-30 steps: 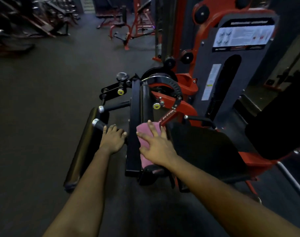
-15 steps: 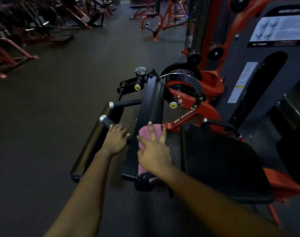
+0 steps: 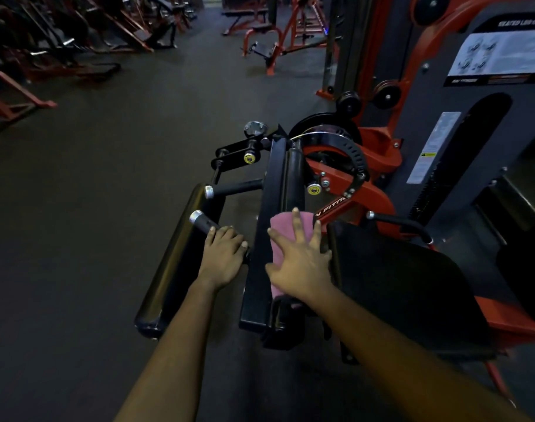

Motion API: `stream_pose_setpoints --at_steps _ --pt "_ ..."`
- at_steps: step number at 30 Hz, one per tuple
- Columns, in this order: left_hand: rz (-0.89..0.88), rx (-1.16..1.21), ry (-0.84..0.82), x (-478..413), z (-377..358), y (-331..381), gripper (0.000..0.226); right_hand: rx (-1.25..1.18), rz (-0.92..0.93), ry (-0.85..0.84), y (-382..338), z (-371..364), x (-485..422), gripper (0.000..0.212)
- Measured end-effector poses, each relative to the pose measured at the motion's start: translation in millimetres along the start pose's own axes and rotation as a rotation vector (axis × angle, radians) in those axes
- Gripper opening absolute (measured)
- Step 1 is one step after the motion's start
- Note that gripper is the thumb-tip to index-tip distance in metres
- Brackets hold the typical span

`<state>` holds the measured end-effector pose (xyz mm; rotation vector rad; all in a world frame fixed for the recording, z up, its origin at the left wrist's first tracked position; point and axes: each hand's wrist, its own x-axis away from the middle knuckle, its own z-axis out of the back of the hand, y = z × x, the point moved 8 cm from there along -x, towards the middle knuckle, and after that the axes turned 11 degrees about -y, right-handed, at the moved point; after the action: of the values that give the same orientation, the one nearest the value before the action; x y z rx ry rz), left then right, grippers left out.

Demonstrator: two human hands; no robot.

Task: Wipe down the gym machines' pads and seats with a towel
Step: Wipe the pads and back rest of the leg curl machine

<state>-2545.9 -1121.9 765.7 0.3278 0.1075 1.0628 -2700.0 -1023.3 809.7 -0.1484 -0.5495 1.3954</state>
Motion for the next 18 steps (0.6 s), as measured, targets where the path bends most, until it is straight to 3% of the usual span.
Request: stream_pose_setpoints --at_steps 3,8,13,18 --pt "-0.03 0.065 0.079 1 3 -6 0.068 0.018 -0.005 0.019 -4 -9 19 0.073" --pt "-0.079 0.08 0.127 -1 -1 -16 0.053 0.047 -0.021 0.046 -7 5 -18 0.061" --pt "-0.033 0.101 0.126 -2 1 -10 0.058 0.054 -0.025 0.01 2 40 -91 0.06" --pt "0.052 0.018 0.18 2 13 1 0.042 0.04 -0.02 0.026 7 41 -91 0.061"
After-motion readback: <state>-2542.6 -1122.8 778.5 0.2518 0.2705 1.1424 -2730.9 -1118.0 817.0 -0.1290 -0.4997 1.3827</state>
